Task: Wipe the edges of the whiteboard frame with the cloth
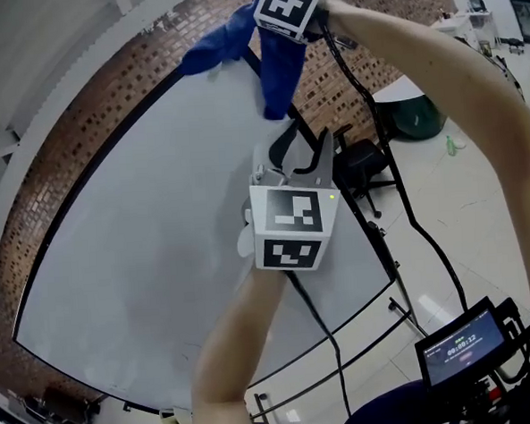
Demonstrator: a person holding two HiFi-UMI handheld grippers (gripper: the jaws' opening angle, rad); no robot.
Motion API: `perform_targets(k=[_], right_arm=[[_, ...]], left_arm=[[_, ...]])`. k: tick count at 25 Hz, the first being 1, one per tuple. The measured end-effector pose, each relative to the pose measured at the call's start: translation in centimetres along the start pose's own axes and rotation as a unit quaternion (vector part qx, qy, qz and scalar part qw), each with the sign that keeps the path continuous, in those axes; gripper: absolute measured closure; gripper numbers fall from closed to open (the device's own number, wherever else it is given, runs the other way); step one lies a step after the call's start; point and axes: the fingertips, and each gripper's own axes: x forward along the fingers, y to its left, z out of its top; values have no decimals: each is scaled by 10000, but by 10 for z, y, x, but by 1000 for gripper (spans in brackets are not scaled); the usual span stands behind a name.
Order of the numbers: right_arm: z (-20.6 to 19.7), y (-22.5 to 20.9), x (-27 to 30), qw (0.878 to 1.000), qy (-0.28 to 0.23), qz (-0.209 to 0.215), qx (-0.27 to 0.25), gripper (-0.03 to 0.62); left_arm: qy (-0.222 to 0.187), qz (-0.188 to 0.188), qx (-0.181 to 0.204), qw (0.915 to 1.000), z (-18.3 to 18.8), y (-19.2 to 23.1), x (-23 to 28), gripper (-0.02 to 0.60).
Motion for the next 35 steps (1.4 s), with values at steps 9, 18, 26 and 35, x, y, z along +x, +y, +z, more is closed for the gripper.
perform_targets(k=[9, 18, 26, 35], right_arm=[[3, 9, 0, 9997, -169, 112, 109, 473], [8, 17, -1, 9986, -385, 229, 294, 473], [6, 41, -4, 9989, -460, 100, 11, 473], [-15, 44, -8, 9958, -905, -103, 2, 474]], left_arm=[[129, 65, -36, 9999, -9, 8, 4, 421], [126, 111, -80, 9998, -13, 10, 2, 421], [310, 80, -102, 9994, -23, 7, -2, 421], [551, 0, -165, 9983, -36, 16, 20, 420]])
